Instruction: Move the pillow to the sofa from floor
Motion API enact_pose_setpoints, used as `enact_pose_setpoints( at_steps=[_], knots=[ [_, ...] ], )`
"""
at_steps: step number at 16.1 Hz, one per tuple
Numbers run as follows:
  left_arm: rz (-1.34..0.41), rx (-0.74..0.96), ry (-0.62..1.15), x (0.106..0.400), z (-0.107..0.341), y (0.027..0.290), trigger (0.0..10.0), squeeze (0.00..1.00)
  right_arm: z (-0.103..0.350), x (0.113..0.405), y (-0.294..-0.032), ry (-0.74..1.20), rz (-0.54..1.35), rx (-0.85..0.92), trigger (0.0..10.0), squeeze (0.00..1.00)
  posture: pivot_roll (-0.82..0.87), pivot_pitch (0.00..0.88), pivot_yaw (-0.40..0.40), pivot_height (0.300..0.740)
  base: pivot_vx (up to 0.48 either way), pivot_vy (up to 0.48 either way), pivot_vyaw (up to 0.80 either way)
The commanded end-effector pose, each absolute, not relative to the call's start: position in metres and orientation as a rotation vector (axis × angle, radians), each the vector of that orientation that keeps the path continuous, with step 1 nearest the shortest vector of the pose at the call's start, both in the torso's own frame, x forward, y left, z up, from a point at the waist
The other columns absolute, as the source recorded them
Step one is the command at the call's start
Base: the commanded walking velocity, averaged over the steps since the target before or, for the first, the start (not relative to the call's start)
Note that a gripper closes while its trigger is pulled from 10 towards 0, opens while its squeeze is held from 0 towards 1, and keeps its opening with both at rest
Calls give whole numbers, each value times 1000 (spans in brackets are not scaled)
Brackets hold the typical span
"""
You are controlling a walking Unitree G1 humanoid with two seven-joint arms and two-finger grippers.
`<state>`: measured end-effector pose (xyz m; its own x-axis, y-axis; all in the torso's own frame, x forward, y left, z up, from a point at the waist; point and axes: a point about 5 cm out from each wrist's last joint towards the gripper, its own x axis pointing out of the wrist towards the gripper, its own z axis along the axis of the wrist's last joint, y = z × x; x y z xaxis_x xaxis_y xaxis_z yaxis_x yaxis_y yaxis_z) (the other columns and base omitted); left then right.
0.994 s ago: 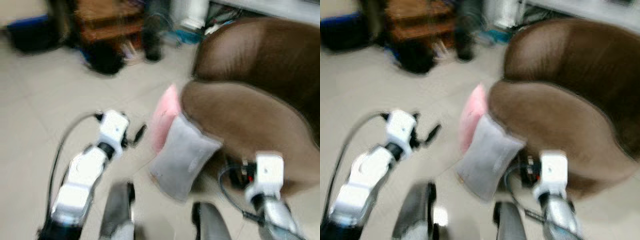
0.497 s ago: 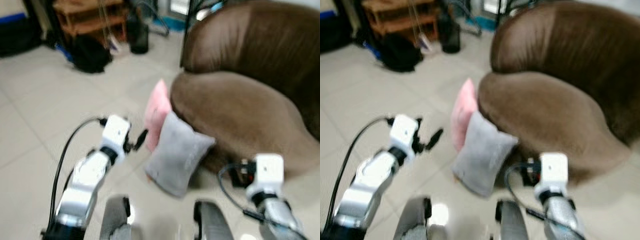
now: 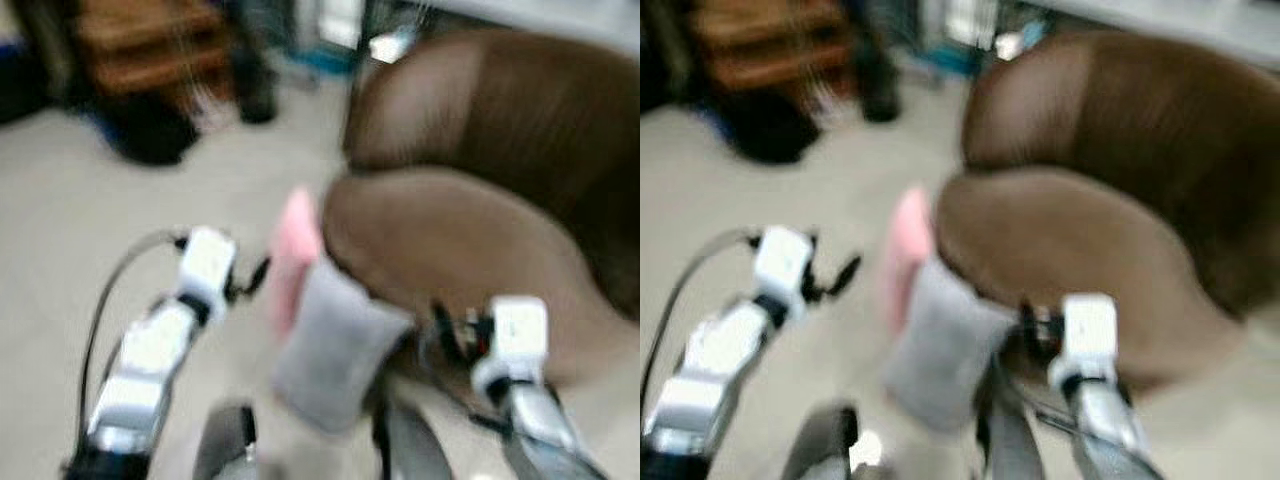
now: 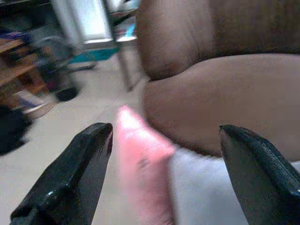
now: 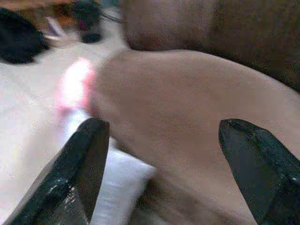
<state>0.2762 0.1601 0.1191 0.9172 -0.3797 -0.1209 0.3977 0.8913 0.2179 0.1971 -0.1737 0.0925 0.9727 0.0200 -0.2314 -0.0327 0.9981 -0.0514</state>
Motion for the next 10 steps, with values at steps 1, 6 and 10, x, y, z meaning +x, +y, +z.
enact_pose_setpoints(
  at_steps=[1,6,10],
  knots=[
    [-438,244,69,275,119,150,10000,0,94,197,-178,227,22,-61,10000,0,-23,21,-14,560,360,0,0],
    [-436,249,63,274,119,150,10000,0,92,200,-175,237,72,-68,10000,0,-20,11,-19,560,335,0,0],
    [-435,247,45,273,119,149,10000,0,89,203,-170,239,113,-43,10000,0,-13,23,-17,515,0,0,0]
  ],
)
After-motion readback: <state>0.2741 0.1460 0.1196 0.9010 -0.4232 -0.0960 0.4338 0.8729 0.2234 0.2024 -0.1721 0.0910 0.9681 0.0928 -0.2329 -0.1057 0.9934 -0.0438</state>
